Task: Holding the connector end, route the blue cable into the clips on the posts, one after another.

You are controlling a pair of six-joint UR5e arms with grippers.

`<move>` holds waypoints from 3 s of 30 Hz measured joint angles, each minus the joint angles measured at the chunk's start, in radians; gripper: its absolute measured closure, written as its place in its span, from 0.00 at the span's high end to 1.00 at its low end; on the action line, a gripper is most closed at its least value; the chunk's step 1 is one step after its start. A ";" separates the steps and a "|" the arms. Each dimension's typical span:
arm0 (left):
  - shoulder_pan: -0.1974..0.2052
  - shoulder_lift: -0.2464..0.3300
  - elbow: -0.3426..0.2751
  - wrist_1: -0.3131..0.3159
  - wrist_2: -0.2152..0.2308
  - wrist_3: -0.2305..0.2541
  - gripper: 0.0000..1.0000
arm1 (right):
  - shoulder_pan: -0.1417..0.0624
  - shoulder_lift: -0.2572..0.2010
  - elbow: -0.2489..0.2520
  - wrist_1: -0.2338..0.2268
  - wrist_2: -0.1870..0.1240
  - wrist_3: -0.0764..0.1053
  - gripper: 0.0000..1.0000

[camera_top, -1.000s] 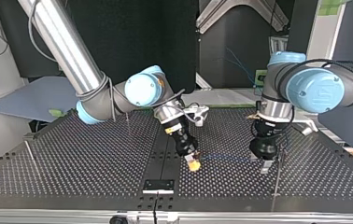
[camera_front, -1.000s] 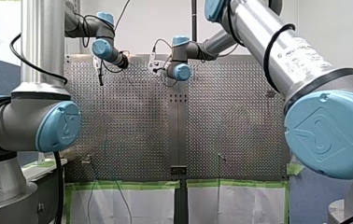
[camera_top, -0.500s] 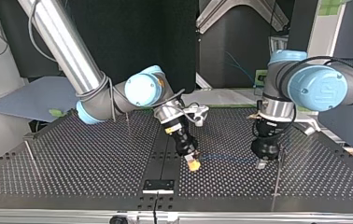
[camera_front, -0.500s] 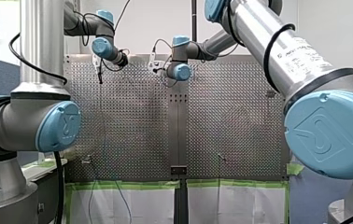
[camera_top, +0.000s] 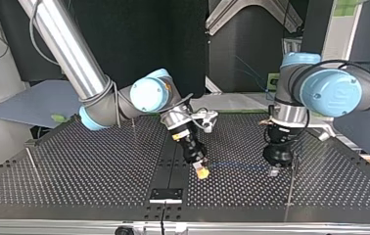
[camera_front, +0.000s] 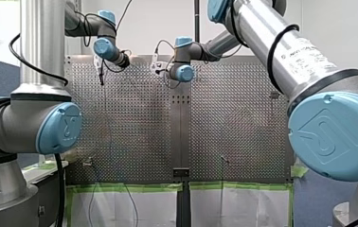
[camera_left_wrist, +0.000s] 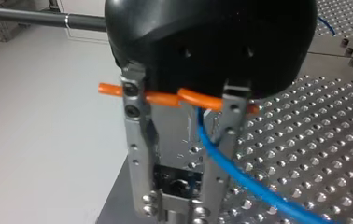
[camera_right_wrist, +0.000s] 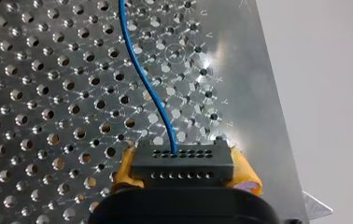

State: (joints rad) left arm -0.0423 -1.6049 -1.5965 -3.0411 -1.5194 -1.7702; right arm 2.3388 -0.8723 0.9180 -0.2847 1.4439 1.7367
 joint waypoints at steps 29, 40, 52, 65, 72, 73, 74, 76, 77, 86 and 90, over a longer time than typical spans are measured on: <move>-0.203 -0.188 0.000 -0.047 -0.164 0.064 0.00 | -0.018 0.000 0.168 0.041 0.081 -0.053 0.00; -0.299 -0.292 -0.003 -0.019 -0.268 0.093 0.00 | -0.029 0.001 0.231 0.014 0.134 -0.097 0.00; -0.333 -0.403 -0.044 0.085 -0.318 0.106 0.00 | -0.045 0.002 0.339 -0.042 0.157 -0.110 0.00; -0.371 -0.426 -0.052 0.195 -0.356 0.122 0.00 | -0.062 0.003 0.459 -0.121 0.205 -0.111 0.00; -0.406 -0.483 -0.052 0.223 -0.365 0.132 0.00 | -0.065 0.003 0.523 -0.129 0.207 -0.113 0.00; -0.412 -0.494 -0.052 0.231 -0.369 0.132 0.00 | -0.066 0.003 0.531 -0.129 0.207 -0.114 0.00; -0.415 -0.502 -0.052 0.237 -0.373 0.132 0.00 | -0.067 0.003 0.540 -0.129 0.207 -0.114 0.00; -0.424 -0.521 -0.052 0.255 -0.382 0.131 0.00 | -0.069 0.003 0.561 -0.130 0.209 -0.115 0.00; -0.427 -0.530 -0.052 0.264 -0.385 0.130 0.00 | -0.070 0.003 0.570 -0.130 0.209 -0.116 0.00; -0.455 -0.590 -0.052 0.301 -0.424 0.134 0.00 | -0.083 0.002 0.650 -0.152 0.240 -0.117 0.00; -0.468 -0.601 -0.052 0.303 -0.428 0.137 0.00 | -0.091 0.002 0.689 -0.185 0.259 -0.116 0.00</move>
State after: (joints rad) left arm -0.5101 -2.2057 -1.6484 -2.7384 -1.9475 -1.6329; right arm 2.2474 -0.8707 1.6068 -0.4701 1.7026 1.6205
